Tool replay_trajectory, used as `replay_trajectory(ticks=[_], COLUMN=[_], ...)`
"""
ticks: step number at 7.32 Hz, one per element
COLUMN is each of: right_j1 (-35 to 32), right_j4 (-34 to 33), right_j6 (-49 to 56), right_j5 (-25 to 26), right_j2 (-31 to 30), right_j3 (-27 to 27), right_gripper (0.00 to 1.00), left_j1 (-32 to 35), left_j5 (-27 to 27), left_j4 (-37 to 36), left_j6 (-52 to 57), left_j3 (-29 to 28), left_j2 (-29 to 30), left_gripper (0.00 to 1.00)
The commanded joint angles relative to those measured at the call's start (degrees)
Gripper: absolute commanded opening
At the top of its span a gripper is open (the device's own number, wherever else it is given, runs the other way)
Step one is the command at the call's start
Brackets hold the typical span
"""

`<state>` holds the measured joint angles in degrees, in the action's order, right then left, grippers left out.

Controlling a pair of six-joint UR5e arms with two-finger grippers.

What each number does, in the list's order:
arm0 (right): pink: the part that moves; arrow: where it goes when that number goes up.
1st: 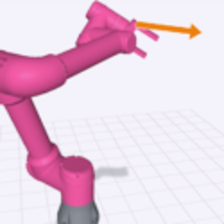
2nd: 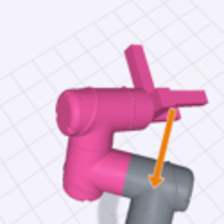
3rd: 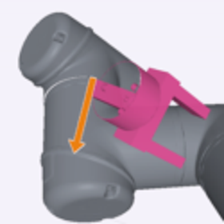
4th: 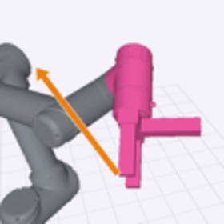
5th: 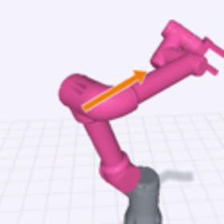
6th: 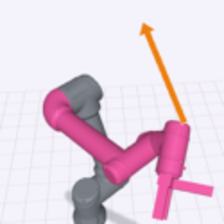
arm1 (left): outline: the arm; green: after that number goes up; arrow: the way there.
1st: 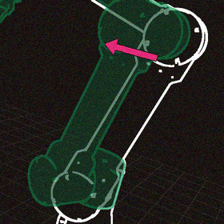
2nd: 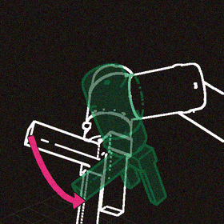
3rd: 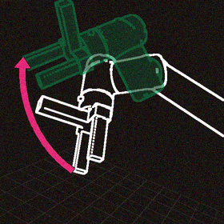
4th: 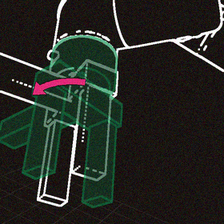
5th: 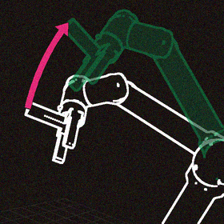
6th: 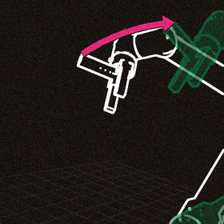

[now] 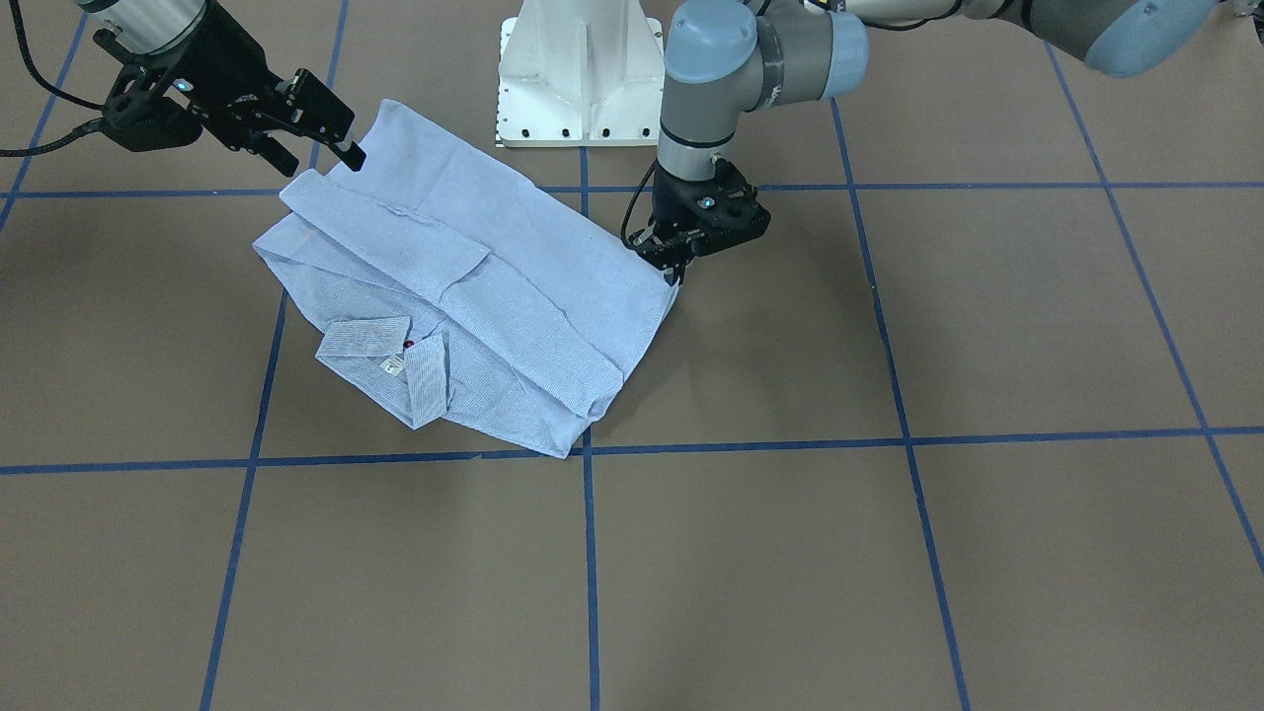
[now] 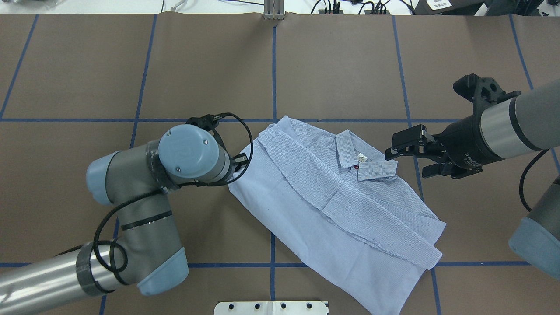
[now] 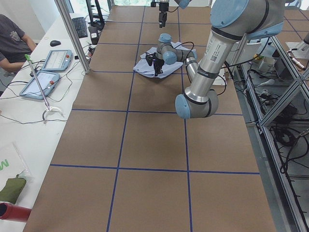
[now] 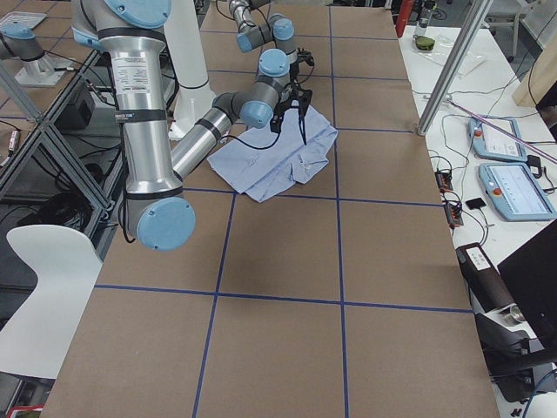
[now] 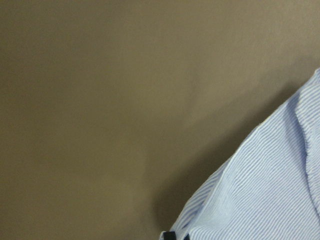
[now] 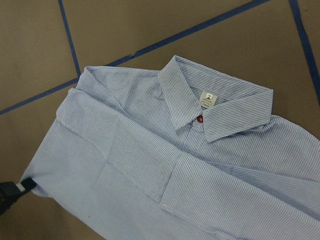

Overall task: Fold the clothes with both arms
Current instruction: 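Push the shirt's near corner with the left gripper to swing the shirt around the collar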

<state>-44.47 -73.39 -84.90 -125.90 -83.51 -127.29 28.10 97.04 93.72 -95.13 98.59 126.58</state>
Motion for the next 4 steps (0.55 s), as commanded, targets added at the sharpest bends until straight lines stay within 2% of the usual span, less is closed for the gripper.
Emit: replay_trajectory(ticks=[1,3,4], right_j1=[0.0,0.0,0.09], right_j4=[0.09,0.09,0.09], right_j6=[0.09,0.09,0.09], right_j5=[0.3,1.62,1.7], right_j2=[0.01,0.1,0.18], right_j3=[0.72,1.16,1.25], right_gripper=[1.0,1.0,1.0], left_j1=[6.51,9.42,10.04], left_j5=[-0.09,-1.75,-3.07], left_j4=[10.9,17.17,22.51], left_j6=[6.42,10.3,12.58], left_j3=[-12.57,-21.81,-28.21], left_j2=[5.15,9.63,12.09], left_gripper=[0.0,0.0,0.0])
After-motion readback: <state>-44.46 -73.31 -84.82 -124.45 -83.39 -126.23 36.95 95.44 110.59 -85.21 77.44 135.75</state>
